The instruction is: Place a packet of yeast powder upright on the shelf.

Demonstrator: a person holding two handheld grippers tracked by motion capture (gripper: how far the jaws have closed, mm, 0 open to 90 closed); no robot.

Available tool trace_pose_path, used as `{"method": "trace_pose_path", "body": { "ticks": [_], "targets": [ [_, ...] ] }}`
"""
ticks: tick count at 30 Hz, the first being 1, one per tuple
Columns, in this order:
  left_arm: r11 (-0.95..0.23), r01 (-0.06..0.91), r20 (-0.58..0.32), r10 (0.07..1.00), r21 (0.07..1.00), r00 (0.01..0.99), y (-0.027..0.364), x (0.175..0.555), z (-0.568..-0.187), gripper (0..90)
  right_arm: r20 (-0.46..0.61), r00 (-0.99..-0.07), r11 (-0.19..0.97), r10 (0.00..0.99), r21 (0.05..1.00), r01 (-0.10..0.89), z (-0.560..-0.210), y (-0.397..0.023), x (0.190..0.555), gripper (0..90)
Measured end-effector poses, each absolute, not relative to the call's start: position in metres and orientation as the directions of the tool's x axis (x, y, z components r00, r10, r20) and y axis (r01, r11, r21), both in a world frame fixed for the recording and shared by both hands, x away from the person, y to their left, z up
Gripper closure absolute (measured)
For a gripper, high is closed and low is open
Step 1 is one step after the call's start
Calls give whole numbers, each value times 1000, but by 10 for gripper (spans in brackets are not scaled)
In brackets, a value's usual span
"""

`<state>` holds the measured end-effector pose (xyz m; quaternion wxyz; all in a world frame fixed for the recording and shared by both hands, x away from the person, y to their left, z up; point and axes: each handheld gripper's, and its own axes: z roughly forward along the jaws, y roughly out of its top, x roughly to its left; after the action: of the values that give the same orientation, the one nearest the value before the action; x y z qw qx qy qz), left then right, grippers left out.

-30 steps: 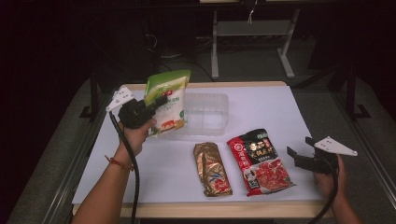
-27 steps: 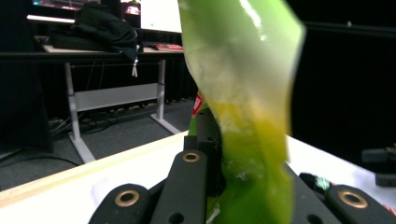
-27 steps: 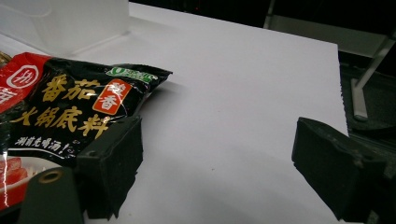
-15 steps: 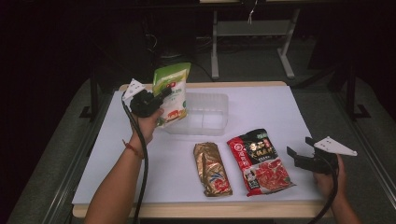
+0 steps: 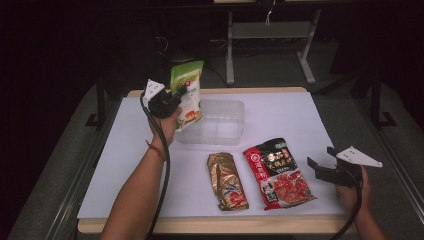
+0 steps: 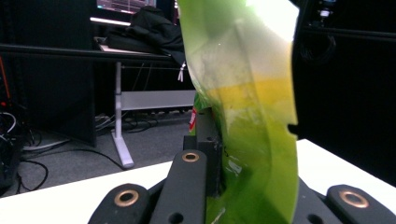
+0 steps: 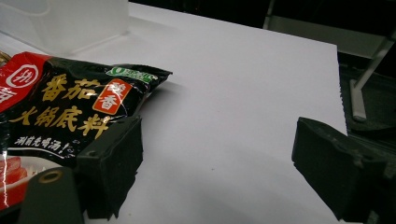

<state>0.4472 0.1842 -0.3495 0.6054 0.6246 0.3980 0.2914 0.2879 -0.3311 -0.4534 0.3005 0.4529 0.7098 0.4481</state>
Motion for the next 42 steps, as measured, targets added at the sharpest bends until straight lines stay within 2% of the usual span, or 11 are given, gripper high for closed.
{"method": "trace_pose_path", "body": {
  "ticks": [9,12,16,23,27,34,36,39,40,41,42],
  "targets": [
    [24,189,-121,846,982,520,172,458,-368,883,-18,-410,185,912,910,371,-453,-331,287,158],
    [40,195,-139,838,980,528,177,456,-370,851,-19,-411,186,911,910,369,-453,-331,287,158],
    [-25,193,-88,826,981,557,189,447,-364,762,-27,-415,196,910,908,371,-453,-331,287,158],
    [-101,180,-30,794,978,608,209,428,-367,683,-32,-416,204,909,904,377,-454,-330,288,158],
    [-118,164,-10,782,979,624,216,417,-368,651,-33,-416,205,909,903,376,-454,-330,288,158],
    [-127,137,6,754,982,656,228,392,-368,511,-43,-419,218,907,900,378,-454,-328,288,158],
    [-117,130,-6,717,985,697,230,379,-368,467,-42,-420,217,907,900,379,-454,-328,289,158],
    [-114,126,-17,675,985,738,230,368,-370,448,-43,-419,219,907,899,380,-454,-328,289,158],
    [-128,126,-9,665,984,746,229,363,-371,411,-44,-420,220,907,898,381,-454,-328,289,158],
    [-135,127,-7,657,983,754,229,358,-372,417,-43,-419,218,907,899,381,-454,-328,289,158],
    [-146,147,-28,609,978,793,228,351,-377,420,-43,-419,218,907,899,380,-454,-328,289,158]
  ]
}}
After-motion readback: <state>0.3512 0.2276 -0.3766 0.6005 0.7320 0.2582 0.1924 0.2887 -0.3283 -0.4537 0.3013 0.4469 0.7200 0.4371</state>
